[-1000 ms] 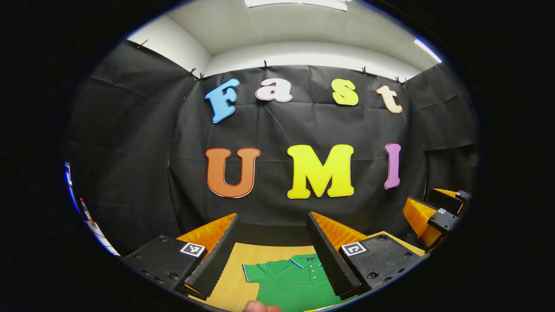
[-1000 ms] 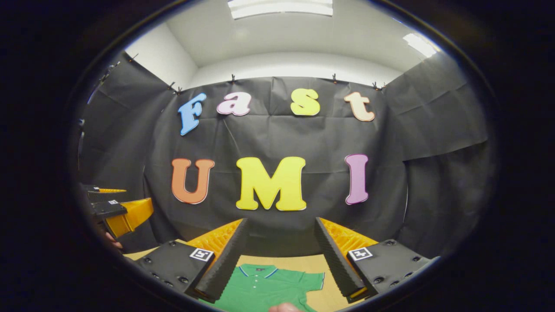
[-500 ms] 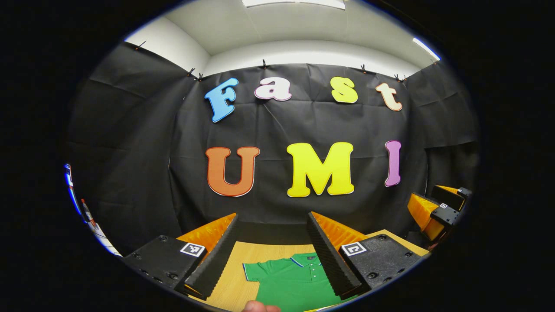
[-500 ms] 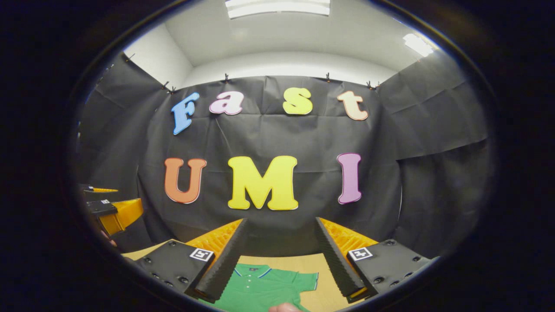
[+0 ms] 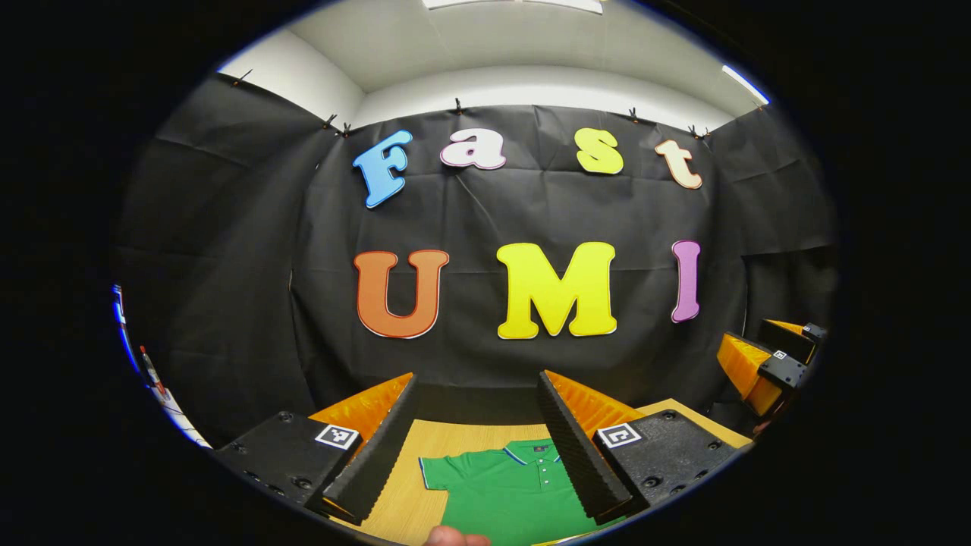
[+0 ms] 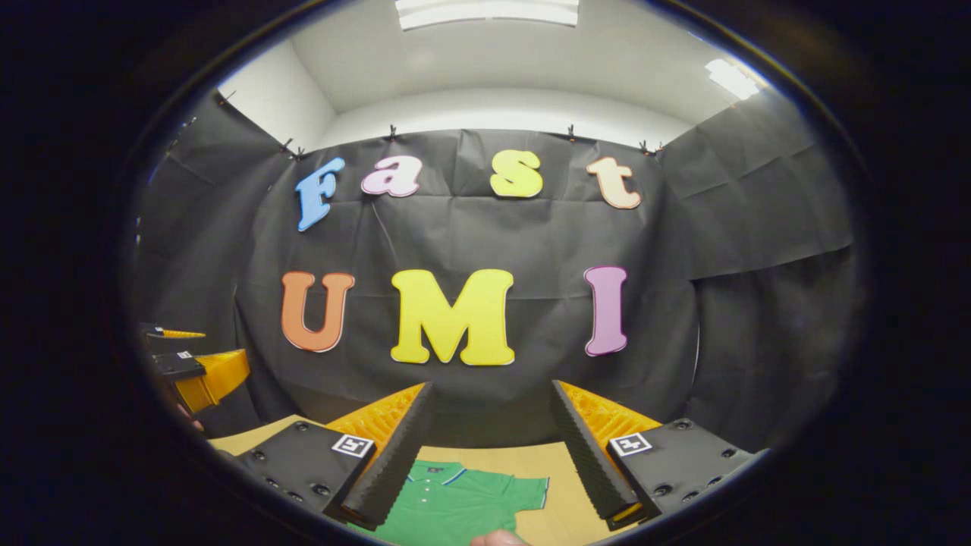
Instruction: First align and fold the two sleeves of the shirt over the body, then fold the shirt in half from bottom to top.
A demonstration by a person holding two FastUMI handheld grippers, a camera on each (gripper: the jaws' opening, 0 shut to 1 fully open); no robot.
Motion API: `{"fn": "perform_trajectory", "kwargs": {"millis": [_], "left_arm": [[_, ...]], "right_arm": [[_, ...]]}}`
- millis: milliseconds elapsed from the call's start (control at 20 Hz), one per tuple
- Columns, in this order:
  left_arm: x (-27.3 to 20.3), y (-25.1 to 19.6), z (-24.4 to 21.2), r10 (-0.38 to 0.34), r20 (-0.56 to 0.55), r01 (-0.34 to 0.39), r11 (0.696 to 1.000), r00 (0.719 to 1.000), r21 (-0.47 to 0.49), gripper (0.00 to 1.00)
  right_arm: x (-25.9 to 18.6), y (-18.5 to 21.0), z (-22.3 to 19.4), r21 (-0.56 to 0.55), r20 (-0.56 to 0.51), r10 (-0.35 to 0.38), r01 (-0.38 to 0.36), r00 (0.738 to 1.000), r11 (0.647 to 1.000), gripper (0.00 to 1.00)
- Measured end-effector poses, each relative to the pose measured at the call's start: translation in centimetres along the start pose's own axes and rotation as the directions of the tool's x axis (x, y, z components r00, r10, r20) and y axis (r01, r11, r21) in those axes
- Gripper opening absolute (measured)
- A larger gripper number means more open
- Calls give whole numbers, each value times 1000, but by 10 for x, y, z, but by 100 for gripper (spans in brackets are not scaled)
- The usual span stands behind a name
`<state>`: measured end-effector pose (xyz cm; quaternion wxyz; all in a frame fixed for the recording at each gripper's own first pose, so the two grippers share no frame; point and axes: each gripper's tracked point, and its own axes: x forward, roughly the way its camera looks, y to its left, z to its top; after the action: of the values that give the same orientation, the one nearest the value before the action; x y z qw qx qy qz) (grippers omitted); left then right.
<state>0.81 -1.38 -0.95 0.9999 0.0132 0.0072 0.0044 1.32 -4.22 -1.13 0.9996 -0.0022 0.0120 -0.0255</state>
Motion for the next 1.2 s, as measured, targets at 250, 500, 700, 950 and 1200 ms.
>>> {"fn": "perform_trajectory", "kwargs": {"millis": [250,500,700,950,1200], "left_arm": [[4,-7,-9,-10,-25,9,1000,1000,-4,98],[9,-19,-33,-37,-59,36,999,998,-17,98],[10,-38,-65,-87,-127,82,996,988,-41,98],[8,-54,-97,-114,-202,108,993,973,-41,99],[18,-53,-103,-101,-220,96,995,970,-31,99]], "right_arm": [[5,-5,-7,-15,-17,3,-3,1000,1000,96],[9,-23,-25,-15,-60,14,-15,998,1000,92],[9,-49,-55,-23,-145,-21,17,989,1000,96],[8,-70,-129,-12,-384,0,-4,923,1000,92],[24,-80,-196,41,-634,74,-62,770,997,96]]}}
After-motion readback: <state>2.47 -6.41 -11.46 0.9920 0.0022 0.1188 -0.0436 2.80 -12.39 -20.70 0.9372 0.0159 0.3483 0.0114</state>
